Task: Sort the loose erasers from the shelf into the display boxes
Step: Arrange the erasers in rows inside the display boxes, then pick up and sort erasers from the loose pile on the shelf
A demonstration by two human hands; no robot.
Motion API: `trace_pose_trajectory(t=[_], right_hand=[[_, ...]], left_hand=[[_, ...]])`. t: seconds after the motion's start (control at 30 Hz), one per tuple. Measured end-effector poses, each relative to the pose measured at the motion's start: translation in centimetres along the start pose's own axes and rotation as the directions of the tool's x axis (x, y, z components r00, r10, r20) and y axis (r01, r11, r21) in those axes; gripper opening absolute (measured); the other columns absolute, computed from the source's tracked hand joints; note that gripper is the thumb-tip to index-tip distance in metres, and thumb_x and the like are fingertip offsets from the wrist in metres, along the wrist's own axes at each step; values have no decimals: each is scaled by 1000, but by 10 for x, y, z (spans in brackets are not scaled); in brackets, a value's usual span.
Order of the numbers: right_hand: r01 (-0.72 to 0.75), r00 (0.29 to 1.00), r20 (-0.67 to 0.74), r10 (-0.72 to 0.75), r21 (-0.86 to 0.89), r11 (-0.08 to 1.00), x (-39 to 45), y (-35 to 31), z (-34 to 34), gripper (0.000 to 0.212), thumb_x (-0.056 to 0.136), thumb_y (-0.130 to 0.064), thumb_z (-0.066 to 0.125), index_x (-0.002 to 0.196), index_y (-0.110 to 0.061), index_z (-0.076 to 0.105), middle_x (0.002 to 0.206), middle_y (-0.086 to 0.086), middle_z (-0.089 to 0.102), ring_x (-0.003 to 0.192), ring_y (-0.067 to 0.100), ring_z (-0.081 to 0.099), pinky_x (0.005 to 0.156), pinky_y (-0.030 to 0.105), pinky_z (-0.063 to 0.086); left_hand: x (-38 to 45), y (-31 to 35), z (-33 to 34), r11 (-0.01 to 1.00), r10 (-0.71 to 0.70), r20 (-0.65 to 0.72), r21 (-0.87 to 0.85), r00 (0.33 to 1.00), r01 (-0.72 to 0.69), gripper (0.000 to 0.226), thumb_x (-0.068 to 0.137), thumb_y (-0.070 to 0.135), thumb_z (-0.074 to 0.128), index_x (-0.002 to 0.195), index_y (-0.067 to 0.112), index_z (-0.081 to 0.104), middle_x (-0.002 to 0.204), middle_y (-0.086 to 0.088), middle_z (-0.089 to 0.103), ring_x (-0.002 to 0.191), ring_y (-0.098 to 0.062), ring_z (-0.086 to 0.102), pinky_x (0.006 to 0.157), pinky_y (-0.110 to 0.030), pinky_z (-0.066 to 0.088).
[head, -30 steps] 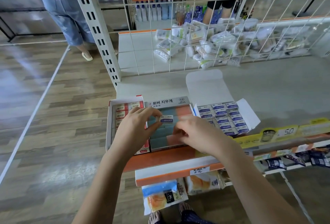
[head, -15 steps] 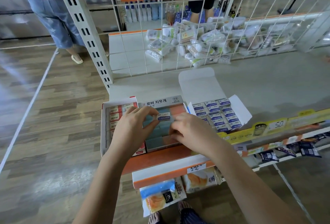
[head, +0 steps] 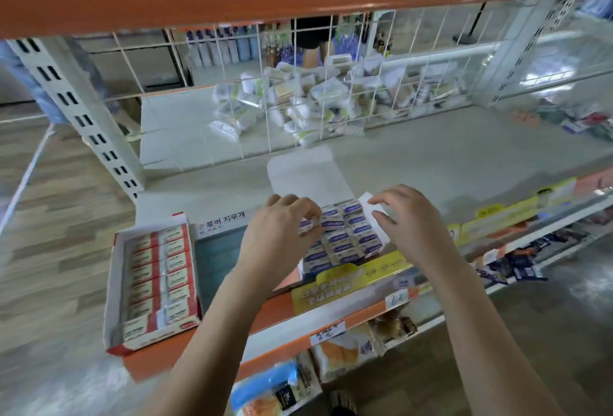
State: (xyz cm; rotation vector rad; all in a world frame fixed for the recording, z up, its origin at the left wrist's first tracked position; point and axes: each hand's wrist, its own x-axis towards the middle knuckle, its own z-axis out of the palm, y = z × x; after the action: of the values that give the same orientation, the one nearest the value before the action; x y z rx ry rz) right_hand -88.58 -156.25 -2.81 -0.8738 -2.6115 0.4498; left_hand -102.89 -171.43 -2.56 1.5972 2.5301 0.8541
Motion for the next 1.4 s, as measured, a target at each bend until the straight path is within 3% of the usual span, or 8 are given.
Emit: trace_pose_trajectory(t=[0.17,0.47,0.67,0.87,0.97,1.07,1.2,1.4], right_hand=[[-46,998,34,45,39,998,9,28,2,26,89,-19,61,114,-13,62,110,-1,59,101,14,56,77,18,36],[53,990,124,-70,136,989,16,45,6,26,90,-22,59,114,-14,62,96,-1,62,85,11,57,78,23,48],[102,985,122,-124,168,981,18,51,7,28,90,-23,59,116,-14,61,95,-1,62,82,10,55,75,19,46],[107,984,127,-128,164,981,20,58,12,29,89,-20,60,117,-13,62,97,0,63,80,7,50,75,16,41],[102,987,108,-121,173,980,19,58,15,29,89,-19,61,117,-12,62,97,0,63,79,6,50,76,17,43],[92,989,96,-109,166,982,16,56,14,30,89,-21,60,118,-13,62,95,-1,62,79,6,51,78,19,46],[73,991,101,-91,171,983,14,56,3,32,91,-32,57,115,-12,63,94,-1,62,83,11,58,78,24,50],[-19,996,86,19,3,1000,22,84,-26,33,91,-29,57,119,-10,61,111,7,61,105,20,56,89,29,43]], left_hand=[[24,24,31,991,-62,51,122,997,56,18,90,34,56,106,27,60,109,8,61,102,-15,48,83,-27,40],[34,42,65,956,-195,-17,221,981,194,22,92,33,52,112,26,58,114,7,57,108,-15,43,82,-26,37],[32,44,72,946,-205,-53,246,977,212,25,91,32,54,115,28,56,115,8,56,107,-16,43,79,-25,34],[33,46,78,939,-223,-94,248,970,240,21,89,32,58,106,22,63,110,4,59,104,-21,46,79,-30,31],[32,46,80,934,-193,-98,287,976,213,19,89,31,57,102,20,64,107,4,61,99,-23,47,75,-29,25],[30,45,80,937,-153,-98,301,983,176,17,89,30,58,99,18,64,102,1,62,93,-24,50,74,-31,31],[33,41,73,954,-128,-9,272,992,126,28,93,37,49,115,22,58,115,3,56,106,-21,45,85,-31,34],[77,66,64,959,78,141,259,987,-113,31,95,39,45,122,27,53,126,4,53,118,-21,42,95,-32,33]])
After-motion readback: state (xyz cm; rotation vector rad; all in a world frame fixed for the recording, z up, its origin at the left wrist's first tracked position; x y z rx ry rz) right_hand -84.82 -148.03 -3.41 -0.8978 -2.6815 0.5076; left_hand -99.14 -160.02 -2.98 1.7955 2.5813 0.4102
